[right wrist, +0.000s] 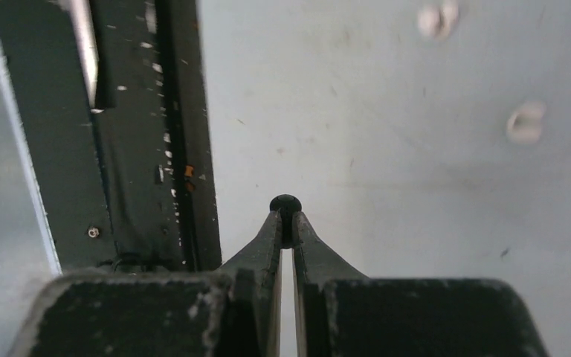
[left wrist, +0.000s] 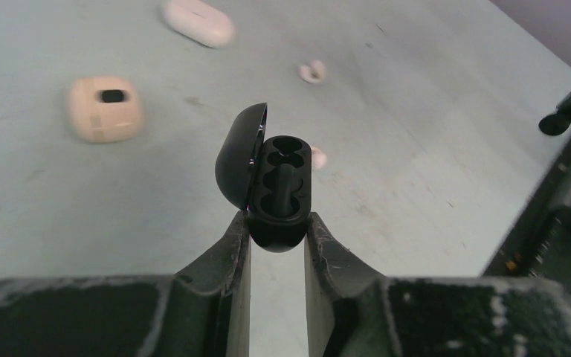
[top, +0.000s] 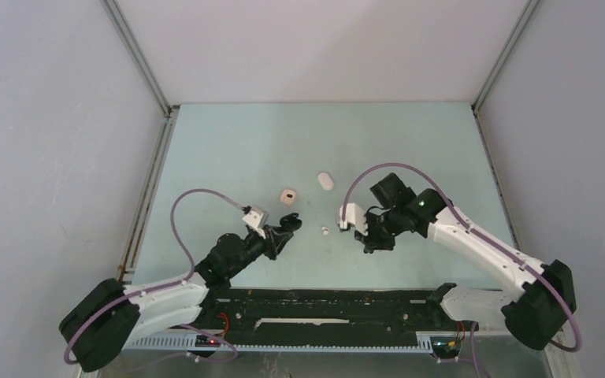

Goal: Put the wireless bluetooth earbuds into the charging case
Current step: Pick up the earbud from the center of the board, then place the earbud in the charging case.

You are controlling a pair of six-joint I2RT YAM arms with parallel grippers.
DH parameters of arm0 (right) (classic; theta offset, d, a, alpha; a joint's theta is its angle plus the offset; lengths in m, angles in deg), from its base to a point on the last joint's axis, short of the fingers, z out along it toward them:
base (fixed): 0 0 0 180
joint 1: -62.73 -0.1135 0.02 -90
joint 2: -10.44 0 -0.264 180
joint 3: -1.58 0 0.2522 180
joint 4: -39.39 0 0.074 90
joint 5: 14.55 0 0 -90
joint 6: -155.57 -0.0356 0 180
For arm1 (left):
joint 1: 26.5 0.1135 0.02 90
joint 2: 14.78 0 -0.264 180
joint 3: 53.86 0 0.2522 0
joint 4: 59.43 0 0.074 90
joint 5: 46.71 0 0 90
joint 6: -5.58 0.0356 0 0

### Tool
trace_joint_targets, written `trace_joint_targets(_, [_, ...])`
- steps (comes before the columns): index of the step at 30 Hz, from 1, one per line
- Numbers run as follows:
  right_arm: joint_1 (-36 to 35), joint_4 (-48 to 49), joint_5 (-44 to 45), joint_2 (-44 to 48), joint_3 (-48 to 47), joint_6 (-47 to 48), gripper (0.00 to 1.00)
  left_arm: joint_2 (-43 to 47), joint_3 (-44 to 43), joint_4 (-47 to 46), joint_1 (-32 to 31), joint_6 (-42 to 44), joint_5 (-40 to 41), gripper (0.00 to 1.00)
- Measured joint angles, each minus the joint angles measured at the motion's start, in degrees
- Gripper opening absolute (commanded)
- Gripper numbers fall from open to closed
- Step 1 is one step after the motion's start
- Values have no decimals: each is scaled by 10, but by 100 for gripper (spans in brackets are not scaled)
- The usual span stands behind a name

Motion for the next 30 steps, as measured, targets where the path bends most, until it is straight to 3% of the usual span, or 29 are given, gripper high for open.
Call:
trace_joint_targets(5, [-128,-39,25,25,-63,41,0,-83,-46,-10,-45,30,-82,0])
trace_joint_targets(8, [-154,-61,31,24,-82,50,0,-100,-68,-12,-60,48,-115,0])
trace_joint_targets(19, [-157,-117,-5,-13,-165,51,0,-123,-77,-49,-114,113,-187,0])
trace_joint_targets(30, [-115,-80,-92,-63,-181,-10,0,-122,-65,-90,-143,144,-205,0])
